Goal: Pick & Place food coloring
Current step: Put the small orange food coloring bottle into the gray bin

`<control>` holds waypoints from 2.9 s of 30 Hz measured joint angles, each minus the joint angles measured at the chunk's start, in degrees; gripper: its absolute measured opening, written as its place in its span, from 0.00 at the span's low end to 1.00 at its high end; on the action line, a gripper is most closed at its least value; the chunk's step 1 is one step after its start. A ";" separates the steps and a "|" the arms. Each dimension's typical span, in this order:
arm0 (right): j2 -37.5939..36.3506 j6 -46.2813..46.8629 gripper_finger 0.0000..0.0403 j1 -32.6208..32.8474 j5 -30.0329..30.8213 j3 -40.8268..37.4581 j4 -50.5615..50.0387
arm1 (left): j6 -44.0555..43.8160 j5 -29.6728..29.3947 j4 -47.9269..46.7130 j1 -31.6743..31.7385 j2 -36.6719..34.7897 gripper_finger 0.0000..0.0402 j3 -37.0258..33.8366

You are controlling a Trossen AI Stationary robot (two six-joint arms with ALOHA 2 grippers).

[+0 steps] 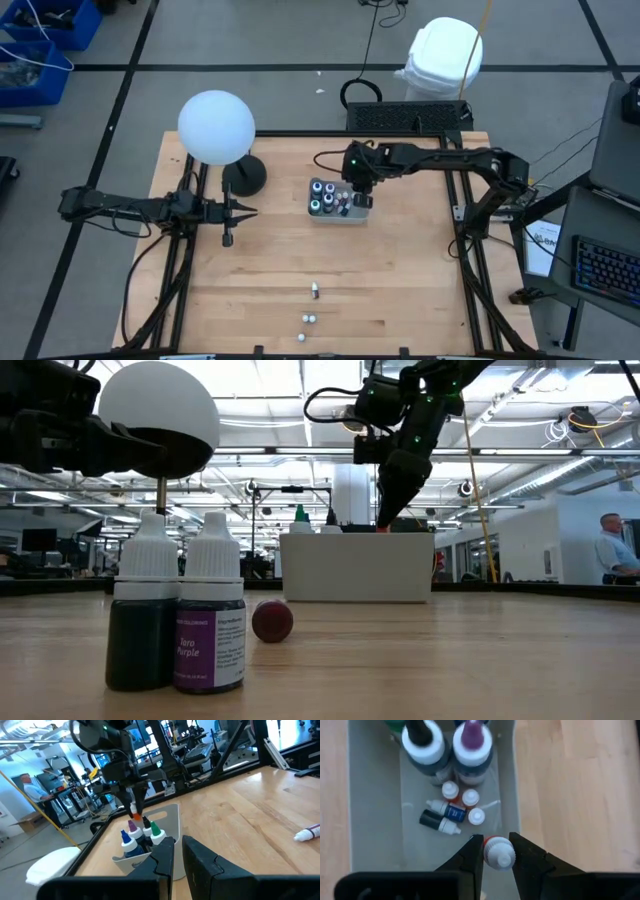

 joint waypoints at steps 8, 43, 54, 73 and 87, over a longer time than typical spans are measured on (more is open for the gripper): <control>0.02 -0.17 0.17 -0.04 -1.22 -6.38 8.67 | -0.11 0.00 -0.15 0.00 -0.01 0.12 0.00; -2.08 2.74 0.17 -0.66 3.43 -11.22 11.54 | 0.19 -0.51 -0.96 -0.01 0.00 0.12 0.00; -2.08 3.67 0.17 -0.66 3.19 -15.10 16.68 | 0.17 -0.50 -0.92 -0.02 0.00 0.12 0.00; -2.03 3.62 0.22 -0.68 3.23 -15.14 17.36 | 0.17 -0.48 -0.81 0.00 -0.02 0.12 0.00; -2.03 3.54 0.24 -0.68 3.23 -15.14 17.36 | 0.17 -0.48 -0.81 0.00 -0.02 0.12 0.00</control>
